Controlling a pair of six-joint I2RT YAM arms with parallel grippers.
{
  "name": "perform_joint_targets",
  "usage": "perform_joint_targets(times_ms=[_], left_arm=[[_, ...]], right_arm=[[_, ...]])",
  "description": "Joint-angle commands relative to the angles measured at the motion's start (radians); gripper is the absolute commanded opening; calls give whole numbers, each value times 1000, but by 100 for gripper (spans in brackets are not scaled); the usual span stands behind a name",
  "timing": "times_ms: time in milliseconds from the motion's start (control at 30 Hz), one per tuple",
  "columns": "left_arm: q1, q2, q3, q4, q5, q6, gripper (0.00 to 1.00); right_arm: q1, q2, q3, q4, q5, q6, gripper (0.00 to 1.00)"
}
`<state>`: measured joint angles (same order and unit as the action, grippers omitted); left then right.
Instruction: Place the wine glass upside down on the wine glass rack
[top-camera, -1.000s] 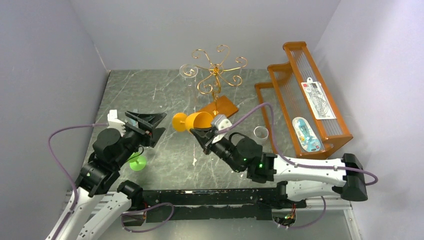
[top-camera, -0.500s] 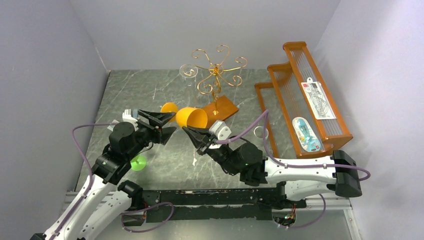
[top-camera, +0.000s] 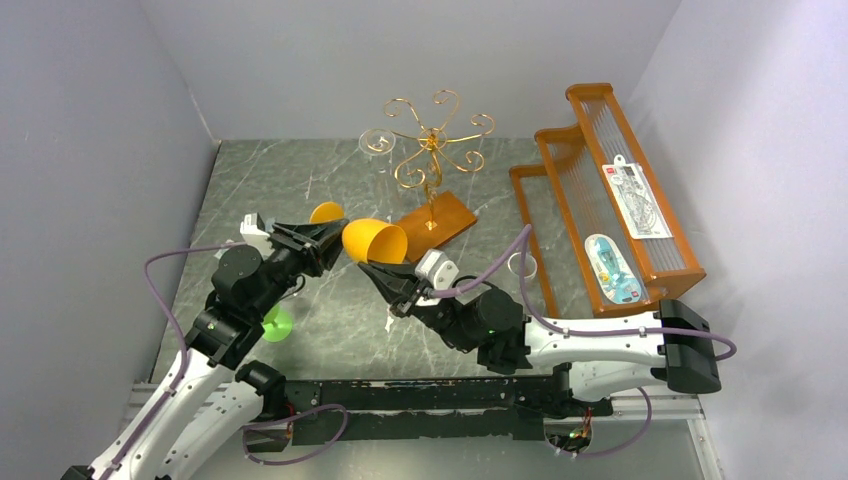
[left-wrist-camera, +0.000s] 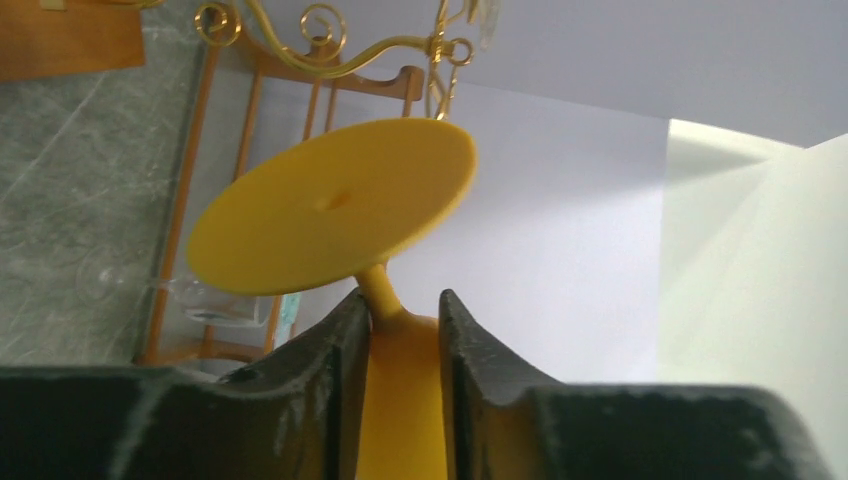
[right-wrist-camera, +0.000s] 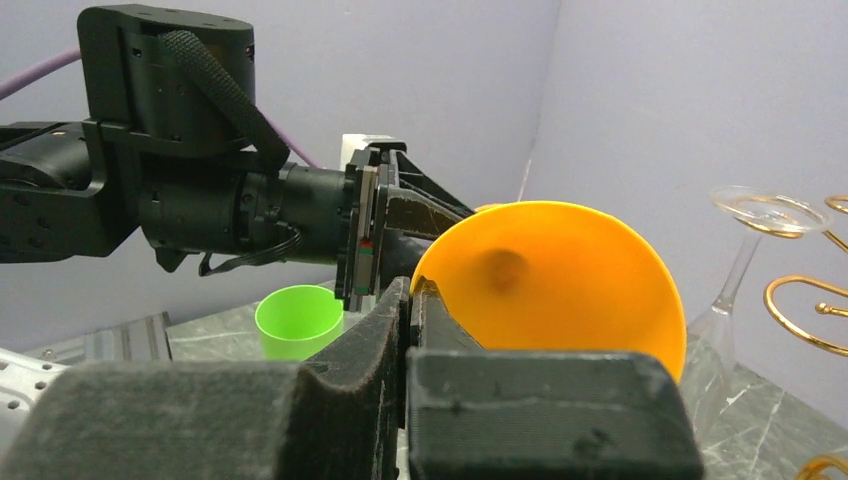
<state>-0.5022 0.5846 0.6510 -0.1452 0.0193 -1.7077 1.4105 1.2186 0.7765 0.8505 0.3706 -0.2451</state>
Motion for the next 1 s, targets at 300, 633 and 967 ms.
perform_joint_targets(times_ms=[300,633,967], left_arm=[[-4,49,-81,367,42,-14,5],[-4,9,-111,392,-9,-45,25],[-4,17,-102,442,-15,-20,8]], right_arm=[[8,-40,-56,7,-149,33,0],[8,-103,-123,41,-196,34,0],[8,-107,-121,-7,-261,17,0]])
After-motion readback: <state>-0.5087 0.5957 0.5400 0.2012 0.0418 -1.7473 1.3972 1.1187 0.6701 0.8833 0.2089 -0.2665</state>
